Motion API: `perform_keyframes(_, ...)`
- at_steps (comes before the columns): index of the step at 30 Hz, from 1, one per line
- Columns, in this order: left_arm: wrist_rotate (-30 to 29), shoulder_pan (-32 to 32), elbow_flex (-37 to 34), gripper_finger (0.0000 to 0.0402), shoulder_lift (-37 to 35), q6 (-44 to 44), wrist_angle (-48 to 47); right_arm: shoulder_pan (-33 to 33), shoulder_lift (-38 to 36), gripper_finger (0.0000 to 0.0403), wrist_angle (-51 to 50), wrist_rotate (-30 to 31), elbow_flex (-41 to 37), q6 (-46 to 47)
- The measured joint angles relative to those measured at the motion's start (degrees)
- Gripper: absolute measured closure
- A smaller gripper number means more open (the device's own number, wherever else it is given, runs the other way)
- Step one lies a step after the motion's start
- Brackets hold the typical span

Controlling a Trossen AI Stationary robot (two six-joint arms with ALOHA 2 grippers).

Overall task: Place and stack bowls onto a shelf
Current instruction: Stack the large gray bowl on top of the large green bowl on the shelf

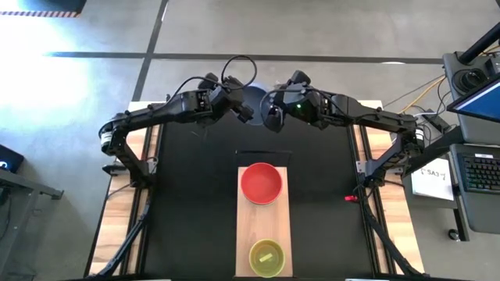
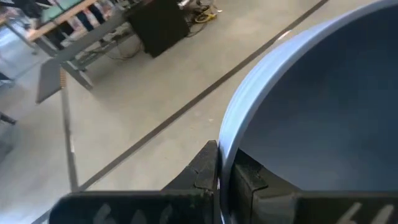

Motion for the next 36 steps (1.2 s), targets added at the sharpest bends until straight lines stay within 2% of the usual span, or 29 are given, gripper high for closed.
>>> perform_keyframes(5, 3.0, -0.3, 0.0, 0.0401, 0.0, 0.0, 0.4, -0.4, 1.5, 0.0160, -0.2, 0.4, 0.0, -0.9)
perform_keyframes(8, 5.1, -0.6, 0.0, 0.0402, 0.0, 0.0, 0.8, -0.4, 2.2, 0.0167, -0.4, 3.6, 0.0, -3.1)
perform_keyframes(11, 5.1, -0.6, 0.0, 0.0401, 0.0, 0.0, 0.8, -0.4, 3.2, 0.0174, -0.4, 6.9, 0.0, -4.7)
perform_keyframes(15, 5.3, -0.6, 0.0, 0.0401, 0.0, 0.0, 0.8, -0.4, 4.0, 0.0195, -0.4, 7.3, 0.0, -5.8)
perform_keyframes(19, 5.3, -0.6, 0.0, 0.0401, 0.0, 0.1, 0.8, -0.4, 4.7, 0.0249, -0.6, 7.3, 0.0, -6.6)
perform_keyframes(25, 5.9, -0.7, 0.0, 0.0400, 0.0, -0.2, 0.8, -0.5, 4.8, 0.0374, -0.2, 8.8, 0.1, -7.7)
perform_keyframes(27, 6.1, -0.7, 0.0, 0.0399, 0.0, -0.3, 0.9, -0.6, 4.7, 0.0385, -0.1, 9.1, 0.1, -7.8)
perform_keyframes(32, 6.9, -0.8, 0.0, 0.0367, 0.0, -0.1, 2.3, -0.7, 4.2, 0.0393, -0.5, 9.5, 0.1, -8.5)
perform_keyframes(36, 12.2, -0.7, 0.0, 0.0316, 0.0, 0.5, 4.7, -0.8, 4.1, 0.0394, -1.5, 8.0, 0.0, -7.9)
